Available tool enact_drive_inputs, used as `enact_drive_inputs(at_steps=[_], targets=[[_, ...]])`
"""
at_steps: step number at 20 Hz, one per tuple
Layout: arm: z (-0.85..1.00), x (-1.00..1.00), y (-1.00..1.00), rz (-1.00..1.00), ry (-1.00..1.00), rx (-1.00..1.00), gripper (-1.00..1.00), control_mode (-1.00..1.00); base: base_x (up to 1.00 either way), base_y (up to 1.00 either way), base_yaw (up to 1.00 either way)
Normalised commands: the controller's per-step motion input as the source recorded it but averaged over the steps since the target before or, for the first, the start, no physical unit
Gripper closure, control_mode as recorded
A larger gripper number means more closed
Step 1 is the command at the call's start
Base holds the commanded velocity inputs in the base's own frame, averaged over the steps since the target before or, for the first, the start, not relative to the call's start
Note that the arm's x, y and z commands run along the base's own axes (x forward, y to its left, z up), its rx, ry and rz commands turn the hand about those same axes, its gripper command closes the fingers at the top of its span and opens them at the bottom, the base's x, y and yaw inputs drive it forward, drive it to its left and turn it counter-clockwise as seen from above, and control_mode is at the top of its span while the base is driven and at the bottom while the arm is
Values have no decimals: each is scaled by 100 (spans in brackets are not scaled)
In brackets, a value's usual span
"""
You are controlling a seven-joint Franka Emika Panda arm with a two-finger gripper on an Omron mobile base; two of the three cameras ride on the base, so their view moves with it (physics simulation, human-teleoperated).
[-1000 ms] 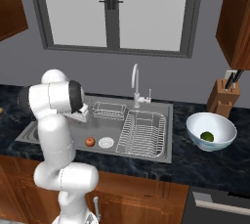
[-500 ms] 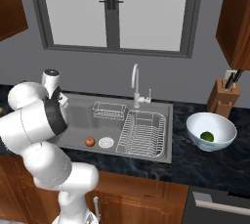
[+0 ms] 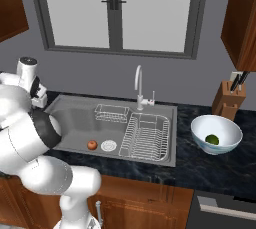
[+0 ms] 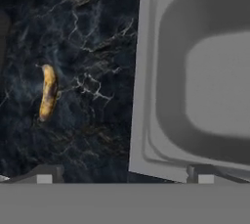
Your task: There is a mixed pile of frozen fruits and vegetables on the counter. Locate all the frozen vegetables and place the items in a bowl on the counter. Take all the frozen fruits and defrost them in a running sink.
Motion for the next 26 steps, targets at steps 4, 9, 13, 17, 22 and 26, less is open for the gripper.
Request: enact_drive_inputs(at_steps=[4,9,13,17,22,26], targets=[[8,6,71,3,8,-20,-100,-100,0,0,0],[-4,35,75,-8,0,-13,-100,-100,0,0,0],[-4,35,100,-7,0,-14,-100,-100,0,0,0],[-4,27,99,0,-1,-9,-100,-100,0,0,0],[-19,41,76,0,22,-2,-100,-100,0,0,0],[-20,46,63,0,11,-3,-100,-100,0,0,0]])
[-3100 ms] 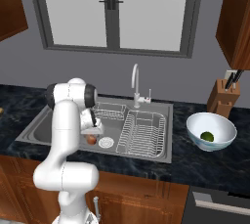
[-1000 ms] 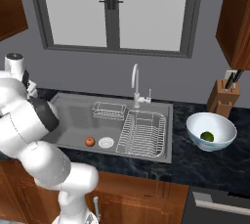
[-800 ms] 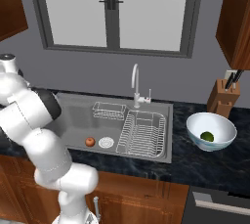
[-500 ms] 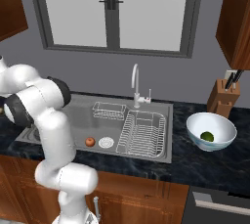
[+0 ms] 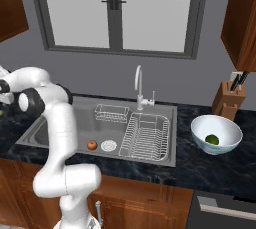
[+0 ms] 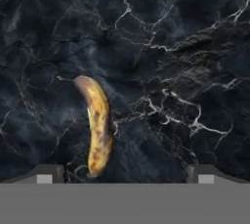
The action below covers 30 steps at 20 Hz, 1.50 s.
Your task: There is a mixed pile of frozen fruits and vegetables on the counter. Locate all the frozen vegetables and place the items in a bowl on the counter. Take all the frozen fruits and defrost them in a running sink.
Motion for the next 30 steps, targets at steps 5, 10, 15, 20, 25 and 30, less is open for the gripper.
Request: enact_drive_inputs(at_steps=[5,10,15,20,25,30], targets=[[-1,62,75,0,3,-9,-100,-100,0,0,0],[-33,15,48,6,3,-4,-100,-100,0,0,0],[-27,-9,-21,0,4,0,-100,-100,0,0,0],[-13,-2,-62,4,18,0,-100,-100,0,0,0],[-28,-14,-19,14,20,0,-100,-100,0,0,0],[-16,-1,18,18,13,0,-100,-100,0,0,0]])
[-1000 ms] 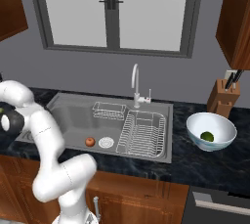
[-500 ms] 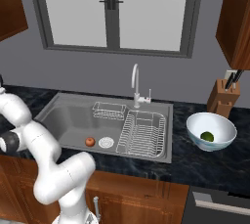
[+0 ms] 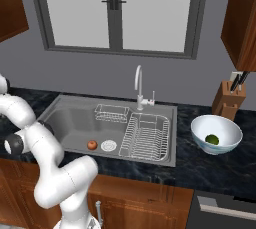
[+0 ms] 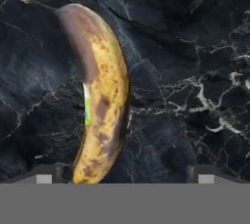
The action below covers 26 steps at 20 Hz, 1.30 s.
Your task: There is a mixed pile of frozen fruits and vegetables on the counter. Locate all the frozen vegetables and place the items in a bowl on the counter. Take all the frozen fruits and defrost them in a running sink.
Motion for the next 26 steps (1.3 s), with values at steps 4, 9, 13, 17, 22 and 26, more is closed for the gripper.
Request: enact_drive_inputs(at_steps=[4,9,13,17,22,26], targets=[[-30,24,14,15,-12,0,-100,-100,0,0,0],[-29,63,21,9,-17,-2,-100,-100,0,0,0],[-11,61,53,3,-1,-3,-100,-100,0,0,0],[-5,54,88,0,10,-7,100,-100,0,0,0],[-12,9,71,1,12,-3,100,-100,0,0,0],[-23,0,9,4,0,-6,100,-100,0,0,0]])
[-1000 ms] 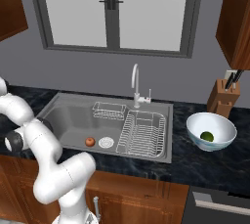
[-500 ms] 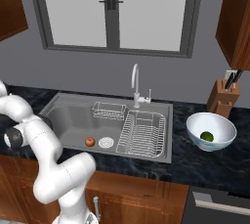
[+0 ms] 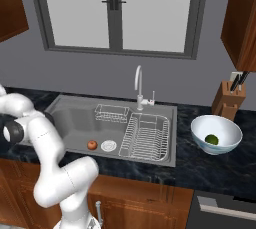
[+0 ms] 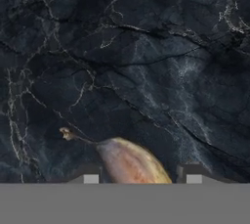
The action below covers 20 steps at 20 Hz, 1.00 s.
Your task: There is a mixed pile of frozen fruits and vegetables on the counter. Locate all the frozen vegetables and place the items in a bowl on the counter. Take all the frozen fruits and defrost them in a running sink.
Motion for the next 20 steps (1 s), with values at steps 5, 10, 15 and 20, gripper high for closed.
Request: enact_drive_inputs(at_steps=[5,10,15,20], targets=[[2,2,1,7,7,-7,100,-100,0,0,0],[53,-3,-40,1,16,-10,100,-100,0,0,0],[65,-15,-71,-3,11,-6,100,-100,0,0,0],[4,-20,-95,-13,9,-7,100,-100,0,0,0]])
